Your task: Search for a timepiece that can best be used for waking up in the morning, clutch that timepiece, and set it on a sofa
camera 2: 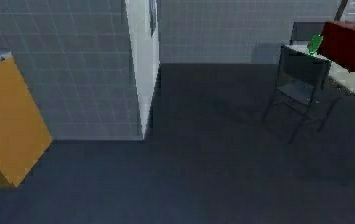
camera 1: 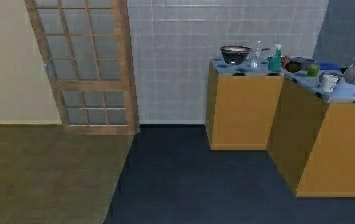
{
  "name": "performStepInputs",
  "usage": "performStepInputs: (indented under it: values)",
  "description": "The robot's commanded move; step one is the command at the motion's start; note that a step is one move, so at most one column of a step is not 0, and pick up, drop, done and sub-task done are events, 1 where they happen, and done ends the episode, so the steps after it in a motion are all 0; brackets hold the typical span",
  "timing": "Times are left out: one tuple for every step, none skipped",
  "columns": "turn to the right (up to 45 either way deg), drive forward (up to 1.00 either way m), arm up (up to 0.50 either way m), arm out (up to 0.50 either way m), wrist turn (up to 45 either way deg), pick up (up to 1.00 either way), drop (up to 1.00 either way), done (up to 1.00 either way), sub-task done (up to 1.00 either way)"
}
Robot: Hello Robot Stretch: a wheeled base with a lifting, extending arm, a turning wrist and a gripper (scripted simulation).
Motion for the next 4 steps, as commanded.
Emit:
performStepInputs:
  values:
    - [-18.0,0.00,0.00,0.00,0.0,0.00,0.00,0.00,0.00]
    - [0.0,0.25,0.00,0.00,0.0,0.00,0.00,0.00,0.00]
    - [0.0,0.60,0.00,0.00,0.0,0.00,0.00,0.00,0.00]
    - [-45.0,0.00,0.00,0.00,0.0,0.00,0.00,0.00,0.00]
